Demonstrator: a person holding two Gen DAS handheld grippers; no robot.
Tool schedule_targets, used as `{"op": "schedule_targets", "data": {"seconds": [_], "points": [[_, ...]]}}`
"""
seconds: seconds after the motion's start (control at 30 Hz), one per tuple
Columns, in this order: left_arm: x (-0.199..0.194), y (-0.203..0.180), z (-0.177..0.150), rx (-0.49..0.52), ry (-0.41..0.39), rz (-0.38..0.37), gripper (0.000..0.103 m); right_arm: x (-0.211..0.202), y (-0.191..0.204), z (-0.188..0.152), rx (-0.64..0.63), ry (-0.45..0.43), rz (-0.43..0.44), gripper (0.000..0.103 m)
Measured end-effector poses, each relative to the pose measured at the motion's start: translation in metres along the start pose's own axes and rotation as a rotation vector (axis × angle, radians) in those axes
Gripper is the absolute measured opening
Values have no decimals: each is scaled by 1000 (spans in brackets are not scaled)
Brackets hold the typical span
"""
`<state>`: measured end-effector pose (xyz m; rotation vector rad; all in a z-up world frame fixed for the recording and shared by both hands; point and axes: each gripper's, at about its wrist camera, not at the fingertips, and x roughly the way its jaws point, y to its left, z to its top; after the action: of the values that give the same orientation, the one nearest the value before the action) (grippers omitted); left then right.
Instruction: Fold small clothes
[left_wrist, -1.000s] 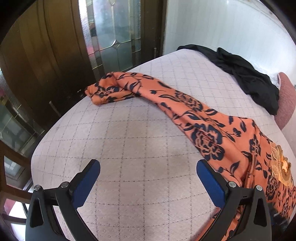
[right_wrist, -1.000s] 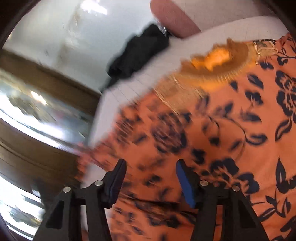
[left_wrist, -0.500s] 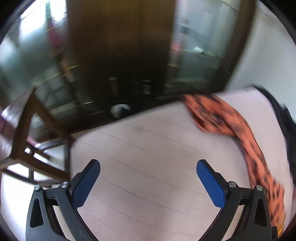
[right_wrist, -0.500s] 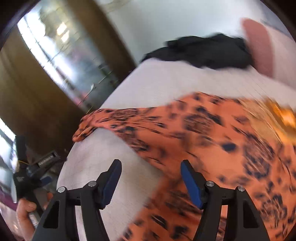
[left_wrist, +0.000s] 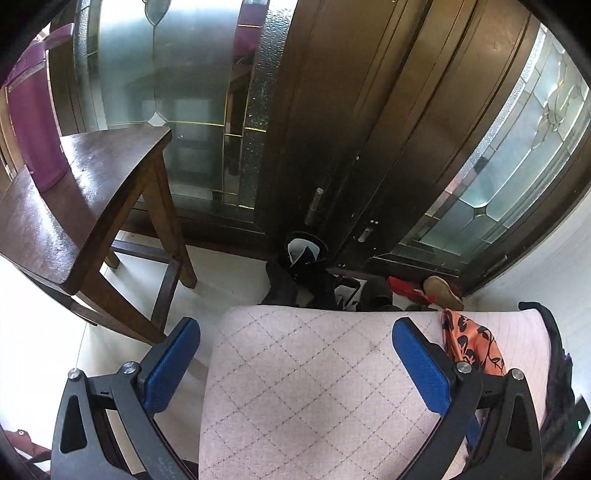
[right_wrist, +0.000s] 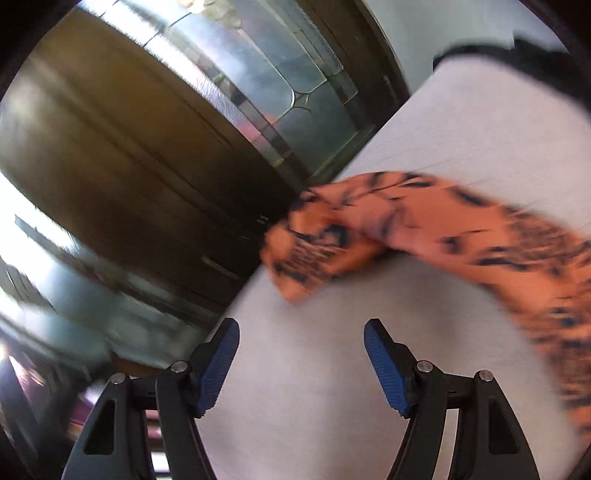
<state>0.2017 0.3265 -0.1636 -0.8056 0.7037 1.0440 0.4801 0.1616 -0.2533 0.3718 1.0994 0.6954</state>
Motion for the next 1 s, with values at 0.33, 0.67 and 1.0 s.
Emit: {"op": "schedule_targets", "data": {"seconds": [0.33, 0.67, 1.0], "points": [[10, -6, -3, 35, 67, -31, 103, 38, -33, 19, 367, -65, 50, 8], [0, -46, -36, 188, 83, -76, 103, -179, -49, 6, 287, -498, 262, 7], [-36, -142, -144, 680, 98, -219, 103, -441, -182, -146, 538, -939, 228, 7]]}}
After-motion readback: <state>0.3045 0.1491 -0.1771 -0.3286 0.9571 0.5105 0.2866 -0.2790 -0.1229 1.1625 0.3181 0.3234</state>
